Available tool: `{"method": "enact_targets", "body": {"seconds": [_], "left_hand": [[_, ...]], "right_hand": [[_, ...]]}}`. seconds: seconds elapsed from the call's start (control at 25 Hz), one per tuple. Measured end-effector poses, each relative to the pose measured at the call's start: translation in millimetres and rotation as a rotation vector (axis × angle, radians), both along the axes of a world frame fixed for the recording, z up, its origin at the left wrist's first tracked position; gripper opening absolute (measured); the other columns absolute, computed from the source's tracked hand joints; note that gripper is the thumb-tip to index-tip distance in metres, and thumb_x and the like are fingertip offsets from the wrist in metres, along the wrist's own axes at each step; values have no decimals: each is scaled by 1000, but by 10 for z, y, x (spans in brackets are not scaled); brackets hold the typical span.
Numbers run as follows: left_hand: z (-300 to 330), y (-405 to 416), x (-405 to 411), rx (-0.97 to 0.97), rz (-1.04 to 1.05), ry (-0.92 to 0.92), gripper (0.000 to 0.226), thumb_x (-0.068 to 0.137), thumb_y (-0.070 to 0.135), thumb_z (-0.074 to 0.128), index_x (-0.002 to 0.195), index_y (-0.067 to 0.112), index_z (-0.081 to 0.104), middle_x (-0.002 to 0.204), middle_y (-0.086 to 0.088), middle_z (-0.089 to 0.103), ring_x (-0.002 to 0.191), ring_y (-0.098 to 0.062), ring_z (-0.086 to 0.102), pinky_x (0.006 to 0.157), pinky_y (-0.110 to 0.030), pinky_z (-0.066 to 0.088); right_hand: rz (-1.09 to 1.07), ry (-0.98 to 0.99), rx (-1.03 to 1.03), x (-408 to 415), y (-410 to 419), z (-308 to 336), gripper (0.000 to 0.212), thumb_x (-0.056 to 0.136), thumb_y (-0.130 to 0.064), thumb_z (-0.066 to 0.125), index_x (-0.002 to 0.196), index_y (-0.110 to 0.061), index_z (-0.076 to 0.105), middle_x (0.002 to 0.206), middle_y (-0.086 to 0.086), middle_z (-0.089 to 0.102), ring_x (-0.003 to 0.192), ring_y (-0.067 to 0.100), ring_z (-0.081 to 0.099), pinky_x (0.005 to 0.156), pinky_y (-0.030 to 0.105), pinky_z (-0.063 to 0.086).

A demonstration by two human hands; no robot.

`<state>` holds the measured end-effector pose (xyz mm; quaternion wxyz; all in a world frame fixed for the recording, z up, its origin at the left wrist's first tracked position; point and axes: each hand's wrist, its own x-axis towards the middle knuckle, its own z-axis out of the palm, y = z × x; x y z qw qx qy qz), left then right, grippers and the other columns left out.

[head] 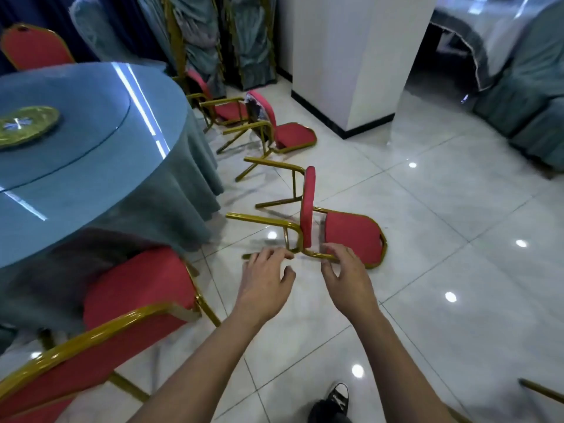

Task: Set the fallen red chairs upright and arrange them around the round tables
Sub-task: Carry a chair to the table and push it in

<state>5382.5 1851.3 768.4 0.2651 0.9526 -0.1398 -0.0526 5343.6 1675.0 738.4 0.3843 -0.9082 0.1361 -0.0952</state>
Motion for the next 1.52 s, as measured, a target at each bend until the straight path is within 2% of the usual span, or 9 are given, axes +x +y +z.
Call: {"method": "enact_targets", "body": {"seconds": [0.12, 0.28, 0.4, 0.52, 0.64, 0.92, 1.16, 1.36, 1.52], "left_hand": [[-28, -936, 164, -9, -21, -14, 26, 97, 35, 49, 121, 42, 52, 126, 14, 51, 118, -10, 44, 99, -29, 35], [-8, -1820, 521, -45, -52, -34, 26, 93, 37, 48, 118, 44, 49, 118, 17, 53, 107, -7, 42, 94, -28, 37], [1, -2400, 907, -81, -54, -40, 26, 94, 33, 52, 120, 39, 52, 116, 13, 54, 100, -7, 41, 93, -31, 40], [-33, -2962, 1406, -106, -53, -34, 27, 95, 31, 51, 122, 34, 55, 123, 10, 54, 107, -14, 47, 97, -36, 39], [-132, -3484, 2002, -142, -29, -10, 26, 95, 30, 49, 120, 32, 57, 121, 9, 56, 109, -16, 49, 99, -40, 41], [-124, -4392, 3227, -126, 38, -4, 26, 95, 34, 48, 119, 36, 55, 120, 11, 57, 109, -15, 50, 96, -38, 42], [-169, -4841, 4223, -131, 235, -14, 28, 96, 30, 50, 123, 32, 56, 121, 7, 57, 111, -19, 50, 97, -40, 41], [-434, -5274, 4823, -140, 553, -6, 27, 97, 27, 51, 122, 30, 59, 116, 7, 57, 106, -19, 50, 97, -40, 40], [-679, -5787, 5002, -92, 812, 87, 26, 97, 29, 51, 122, 28, 58, 121, 5, 57, 108, -21, 51, 97, -42, 41]], "right_hand": [[-11, 17, 12, 145, -870, 54, 33, 98, -27, 55, 130, -34, 55, 127, -16, 55, 119, 11, 51, 98, 35, 46], [-52, 33, 25, 479, -1829, 66, 32, 97, -24, 55, 129, -27, 58, 129, -8, 59, 120, 18, 53, 100, 43, 46], [-52, 31, 18, 844, -2485, 48, 32, 98, -22, 56, 129, -26, 59, 127, -6, 60, 118, 17, 55, 102, 41, 45], [-44, 22, -8, 1412, -3081, 70, 32, 98, -21, 56, 129, -23, 60, 126, -5, 62, 117, 16, 56, 101, 37, 45], [5, 42, -29, 2059, -3616, 115, 31, 98, -22, 55, 128, -28, 59, 125, -9, 61, 115, 12, 56, 98, 33, 44], [97, 86, -24, 3355, -4484, 260, 29, 99, -24, 54, 127, -30, 58, 125, -14, 60, 110, 5, 57, 94, 30, 45], [273, 120, -2, 4651, -5003, 88, 27, 100, -26, 52, 125, -34, 57, 123, -17, 60, 109, 0, 58, 88, 26, 45], [560, 173, -27, 5748, -5355, -279, 27, 99, -27, 52, 125, -35, 58, 121, -17, 61, 108, -2, 58, 85, 23, 43], [814, 266, -60, 6448, -5715, -557, 26, 99, -26, 53, 124, -33, 59, 120, -13, 62, 106, 2, 59, 85, 25, 44]]}}
